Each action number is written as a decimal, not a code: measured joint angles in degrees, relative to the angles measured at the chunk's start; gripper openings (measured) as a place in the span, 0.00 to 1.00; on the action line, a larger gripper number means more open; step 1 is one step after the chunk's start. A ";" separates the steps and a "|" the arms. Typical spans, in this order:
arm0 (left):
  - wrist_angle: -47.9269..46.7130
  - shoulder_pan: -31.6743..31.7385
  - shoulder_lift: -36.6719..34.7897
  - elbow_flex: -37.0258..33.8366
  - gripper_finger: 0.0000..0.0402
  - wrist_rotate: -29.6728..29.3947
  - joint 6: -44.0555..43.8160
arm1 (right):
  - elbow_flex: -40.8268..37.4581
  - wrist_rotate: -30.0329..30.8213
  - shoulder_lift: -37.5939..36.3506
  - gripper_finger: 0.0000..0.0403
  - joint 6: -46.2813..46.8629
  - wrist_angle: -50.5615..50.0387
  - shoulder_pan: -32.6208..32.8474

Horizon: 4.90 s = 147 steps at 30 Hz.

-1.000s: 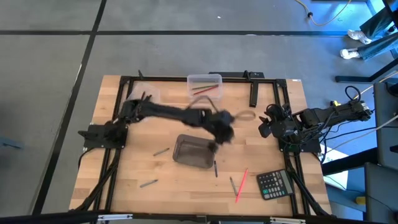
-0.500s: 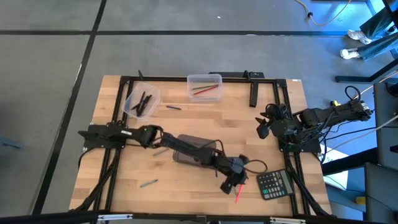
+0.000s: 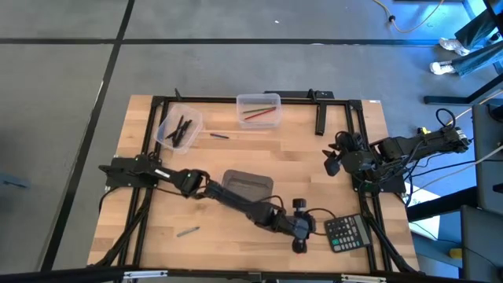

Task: Sort crayons/erasers/pens/pencils in bins
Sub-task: Put the pink pencil into the right transparent bin

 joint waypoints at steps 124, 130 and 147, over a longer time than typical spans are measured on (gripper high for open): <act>-8.01 -0.47 -0.39 -0.04 0.35 -2.84 -9.95 | 0.00 1.55 -0.90 0.42 3.05 -5.44 0.02; -8.03 -0.33 0.21 -0.10 0.35 -2.57 -10.02 | 0.00 1.37 -0.90 0.42 3.78 -5.46 0.01; -8.91 0.66 1.07 -1.75 0.28 1.83 -6.75 | 0.00 0.35 -0.87 0.42 4.17 -6.75 0.02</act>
